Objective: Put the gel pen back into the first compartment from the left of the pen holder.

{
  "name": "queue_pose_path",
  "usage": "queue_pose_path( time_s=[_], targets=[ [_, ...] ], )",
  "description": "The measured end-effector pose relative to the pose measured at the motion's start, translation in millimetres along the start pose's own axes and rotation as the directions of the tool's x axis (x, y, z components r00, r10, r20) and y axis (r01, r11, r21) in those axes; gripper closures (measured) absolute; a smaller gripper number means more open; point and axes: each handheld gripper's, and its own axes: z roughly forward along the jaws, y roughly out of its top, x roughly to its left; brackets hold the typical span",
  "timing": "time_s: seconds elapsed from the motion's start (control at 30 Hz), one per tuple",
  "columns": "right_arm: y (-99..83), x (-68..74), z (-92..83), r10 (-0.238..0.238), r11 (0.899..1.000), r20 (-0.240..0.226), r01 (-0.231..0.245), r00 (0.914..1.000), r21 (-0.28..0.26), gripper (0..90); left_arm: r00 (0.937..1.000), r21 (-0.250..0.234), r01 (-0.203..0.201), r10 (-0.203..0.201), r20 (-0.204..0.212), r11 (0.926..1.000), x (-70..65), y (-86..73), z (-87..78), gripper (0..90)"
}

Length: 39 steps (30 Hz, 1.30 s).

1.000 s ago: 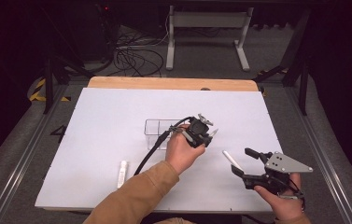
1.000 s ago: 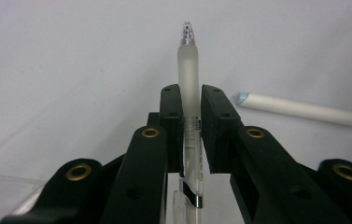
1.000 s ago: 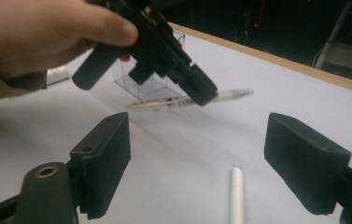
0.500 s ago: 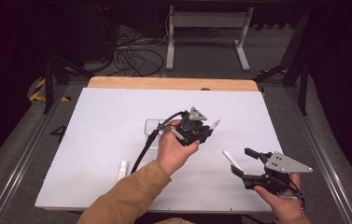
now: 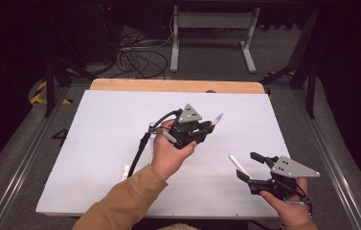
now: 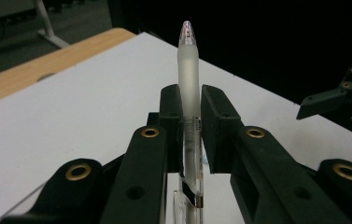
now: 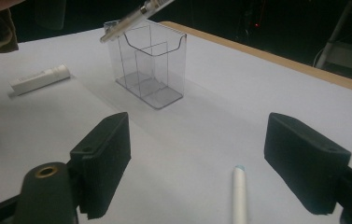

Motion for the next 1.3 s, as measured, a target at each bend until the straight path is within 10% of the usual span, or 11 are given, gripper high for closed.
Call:
queue_pose_path(
  time_s=[0.33, 1.3],
  targets=[
    [-0.1, 0.7, 1.5, 0.001, 1.000, -0.004, -0.001, 1.0000, 0.000, 23.4, 1.0000, -0.103, -0.008, 0.008, -0.001, 0.9947, 10.0, -0.8, -17.9, 79.2],
    [0.7, 1.8, 3.2, 0.004, 1.000, -0.005, -0.004, 1.0000, 0.002, 23.3, 0.9952, -0.181, -0.038, 0.021, -0.095, 0.9827, 57.7, -8.8, -59.8, 79.0]
  ],
)
